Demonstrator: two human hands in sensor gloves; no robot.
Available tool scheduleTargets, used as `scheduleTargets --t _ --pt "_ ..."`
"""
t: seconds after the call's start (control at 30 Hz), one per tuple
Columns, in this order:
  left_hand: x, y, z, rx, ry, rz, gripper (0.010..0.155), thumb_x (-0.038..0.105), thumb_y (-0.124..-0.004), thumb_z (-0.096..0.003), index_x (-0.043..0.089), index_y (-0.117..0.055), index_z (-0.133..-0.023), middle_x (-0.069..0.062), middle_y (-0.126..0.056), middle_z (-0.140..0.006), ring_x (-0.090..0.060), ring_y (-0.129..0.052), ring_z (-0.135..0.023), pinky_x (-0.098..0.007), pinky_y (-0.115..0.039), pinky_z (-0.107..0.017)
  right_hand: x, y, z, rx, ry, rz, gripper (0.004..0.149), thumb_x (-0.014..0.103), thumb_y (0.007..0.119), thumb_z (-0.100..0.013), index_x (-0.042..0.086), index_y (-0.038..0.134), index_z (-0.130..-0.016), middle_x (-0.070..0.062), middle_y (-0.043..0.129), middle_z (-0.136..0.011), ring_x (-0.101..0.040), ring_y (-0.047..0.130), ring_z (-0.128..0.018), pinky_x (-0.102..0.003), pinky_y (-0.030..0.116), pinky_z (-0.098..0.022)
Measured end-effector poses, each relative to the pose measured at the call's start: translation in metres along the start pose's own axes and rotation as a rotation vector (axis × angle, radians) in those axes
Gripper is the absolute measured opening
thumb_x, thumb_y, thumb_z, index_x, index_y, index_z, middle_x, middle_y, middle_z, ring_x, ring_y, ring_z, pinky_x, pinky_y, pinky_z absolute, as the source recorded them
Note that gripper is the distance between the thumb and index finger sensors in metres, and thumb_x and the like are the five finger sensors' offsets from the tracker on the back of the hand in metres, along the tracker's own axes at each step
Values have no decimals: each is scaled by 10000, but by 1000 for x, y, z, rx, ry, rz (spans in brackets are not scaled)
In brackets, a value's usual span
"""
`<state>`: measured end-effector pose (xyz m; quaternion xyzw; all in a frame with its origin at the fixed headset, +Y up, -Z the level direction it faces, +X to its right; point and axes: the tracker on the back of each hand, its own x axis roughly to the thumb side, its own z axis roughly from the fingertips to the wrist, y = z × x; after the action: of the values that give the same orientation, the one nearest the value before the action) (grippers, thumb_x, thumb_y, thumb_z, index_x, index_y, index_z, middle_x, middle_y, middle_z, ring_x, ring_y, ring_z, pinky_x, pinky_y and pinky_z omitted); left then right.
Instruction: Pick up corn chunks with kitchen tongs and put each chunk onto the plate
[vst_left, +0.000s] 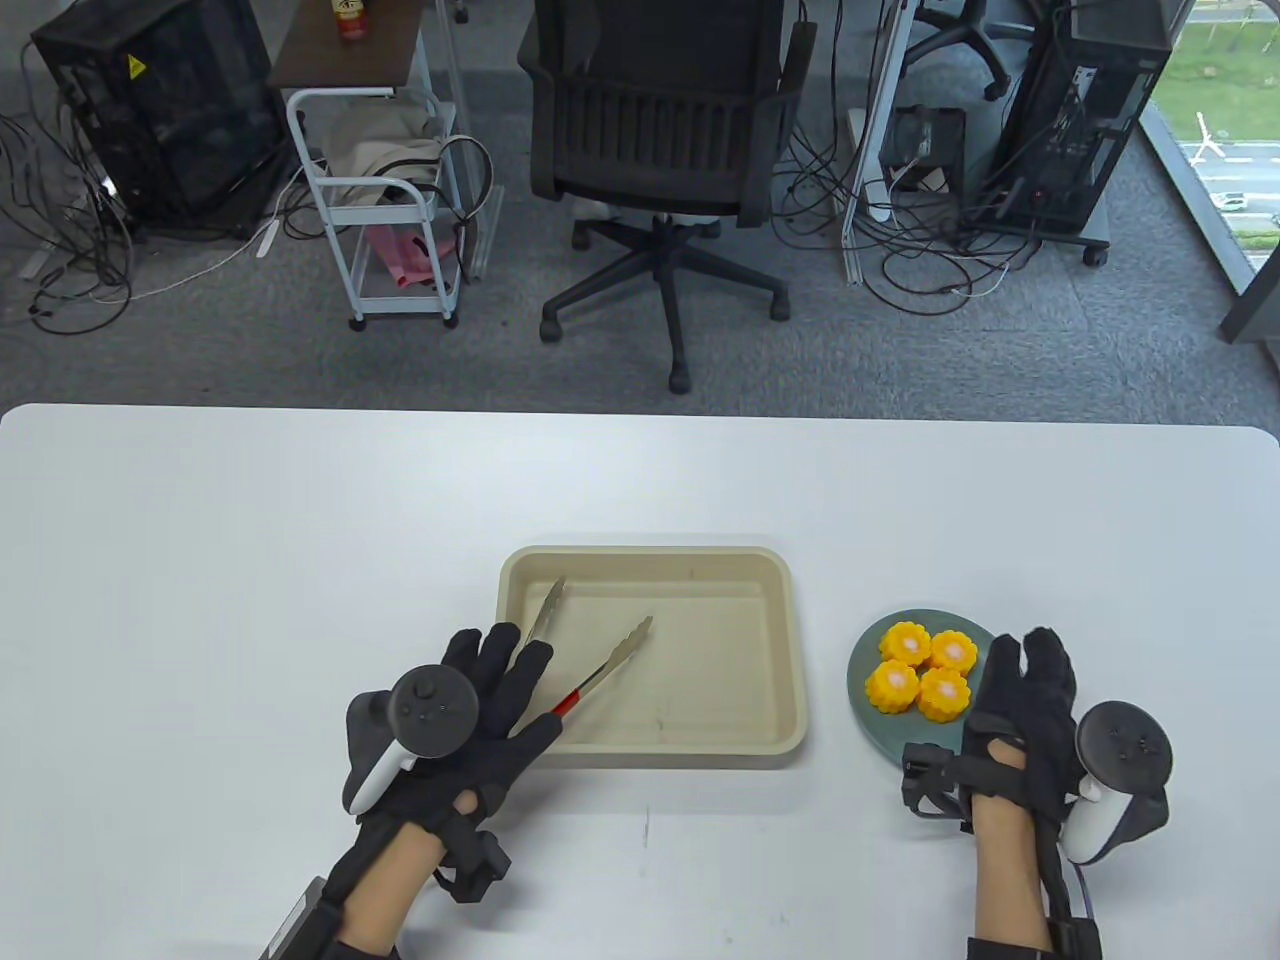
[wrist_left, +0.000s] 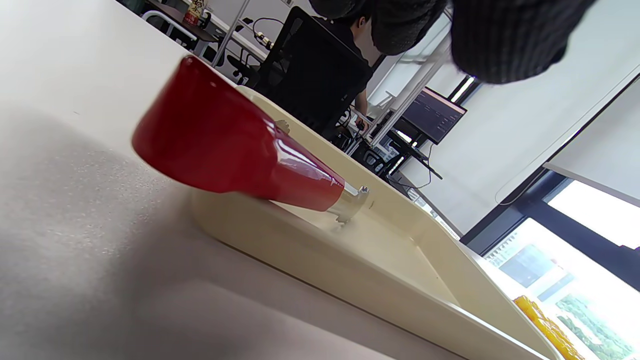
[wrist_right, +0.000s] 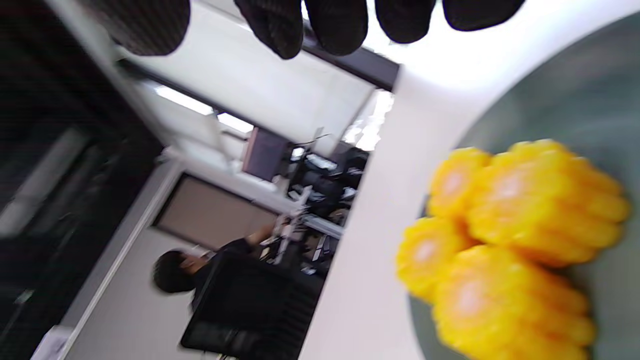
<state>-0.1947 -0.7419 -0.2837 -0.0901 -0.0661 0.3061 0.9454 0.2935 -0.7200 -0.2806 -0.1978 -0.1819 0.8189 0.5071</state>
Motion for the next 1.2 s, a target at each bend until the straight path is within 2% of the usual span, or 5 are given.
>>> scheduleTargets --t 0.2,0.33,0.5,0.67,1.2 --pt "0 -1 -1 0 -19 27 728 633 -660 -448 515 -367 -1103 160 -168 -1226 -225 -40 -1171 -738 -142 -719 63 50 50 231 -425 309 666 622 643 -485 370 491 -1082 -14 377 -1248 -399 287 -1119 -668 410 -729" --pt "0 -1 0 5 -19 31 729 634 -660 -447 517 -366 -1103 161 -168 -1226 -226 -39 -1171 -739 -141 -717 71 92 79 420 -537 518 674 654 636 -473 459 446 -1089 63 263 -1267 -331 131 -1131 -673 259 -738" --pt "0 -1 0 5 -25 34 730 636 -659 -446 518 -362 -1103 163 -162 -1226 -225 -35 -1170 -738 -139 -718 74 129 101 516 -612 646 681 678 628 -455 494 434 -1082 100 236 -1265 -306 113 -1135 -674 226 -736" --pt "0 -1 0 7 -35 38 731 637 -658 -447 517 -359 -1104 161 -162 -1225 -229 -35 -1169 -738 -141 -717 74 140 104 535 -615 644 683 678 625 -451 491 438 -1081 88 250 -1266 -305 126 -1139 -677 229 -737" --pt "3 -8 -2 -23 -37 13 735 643 -654 -447 512 -357 -1107 157 -154 -1225 -229 -28 -1167 -738 -139 -716 71 138 97 524 -602 643 679 674 617 -456 480 445 -1083 78 273 -1269 -322 153 -1141 -684 238 -734"
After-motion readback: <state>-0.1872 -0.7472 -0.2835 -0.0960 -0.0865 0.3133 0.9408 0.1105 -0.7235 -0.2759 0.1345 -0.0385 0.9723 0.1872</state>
